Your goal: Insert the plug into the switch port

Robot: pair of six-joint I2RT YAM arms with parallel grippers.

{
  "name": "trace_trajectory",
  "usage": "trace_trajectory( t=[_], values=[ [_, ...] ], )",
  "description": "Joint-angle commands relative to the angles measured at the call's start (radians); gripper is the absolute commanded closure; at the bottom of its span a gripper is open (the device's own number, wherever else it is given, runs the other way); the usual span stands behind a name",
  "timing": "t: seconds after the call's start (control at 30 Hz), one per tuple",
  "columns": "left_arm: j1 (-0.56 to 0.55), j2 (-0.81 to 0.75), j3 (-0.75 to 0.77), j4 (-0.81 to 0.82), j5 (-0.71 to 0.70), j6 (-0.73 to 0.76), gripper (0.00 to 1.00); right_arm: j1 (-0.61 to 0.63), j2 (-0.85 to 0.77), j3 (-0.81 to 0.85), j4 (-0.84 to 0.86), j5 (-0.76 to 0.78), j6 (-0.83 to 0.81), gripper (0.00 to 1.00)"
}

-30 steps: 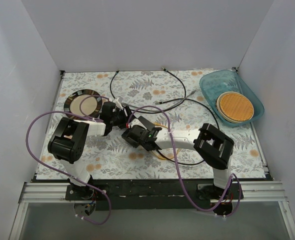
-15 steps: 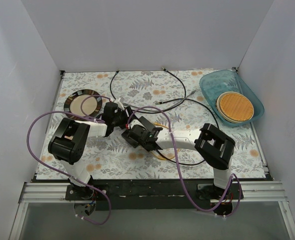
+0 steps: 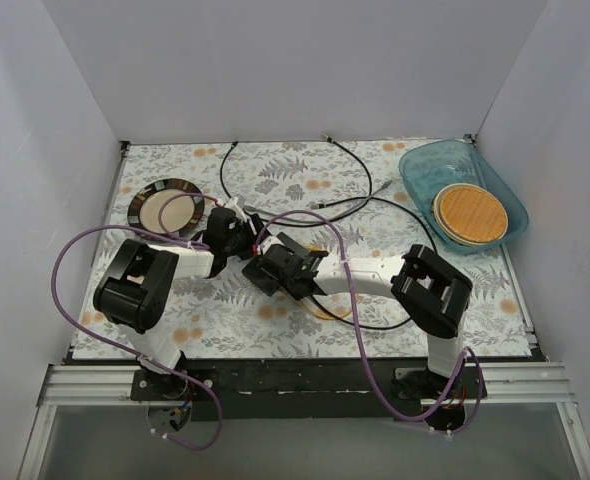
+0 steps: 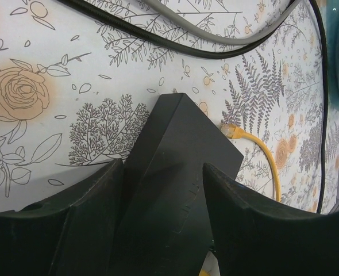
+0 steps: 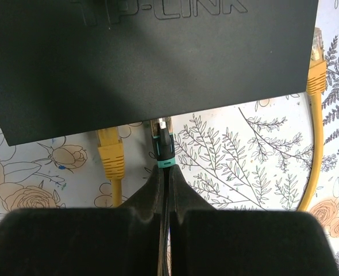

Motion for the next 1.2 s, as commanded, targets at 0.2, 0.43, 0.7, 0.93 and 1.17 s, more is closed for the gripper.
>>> trace_trajectory(
  t=[0.2, 0.43, 0.7, 0.93, 1.17],
  values=[
    [-0.118, -0.046, -0.034, -0.079, 0.232, -0.078, 0.44, -0.038, -0.047, 0.058, 0.453, -0.020, -0.053, 0.99],
    [-0.135, -0.046, -0.042, -0.086, 0.241, -0.080, 0.44, -0.061, -0.037, 0.087, 0.476, -0.056, -0.056, 0.99],
    [-0.147, -0.039, -0.039, -0.086, 0.240, -0.080, 0.44, -0.065, -0.029, 0.104, 0.474, -0.076, -0.063, 0.99],
    [-0.144, -0.080, -0.020, -0.180, 0.105, -0.028, 0.27, -0.065, -0.084, 0.051, 0.437, -0.087, -0.048, 0.99],
    [-0.095, -0.108, 0.023, -0.287, -0.082, 0.014, 0.04, -0.065, -0.145, -0.061, 0.382, -0.130, -0.028, 0.85]
  ],
)
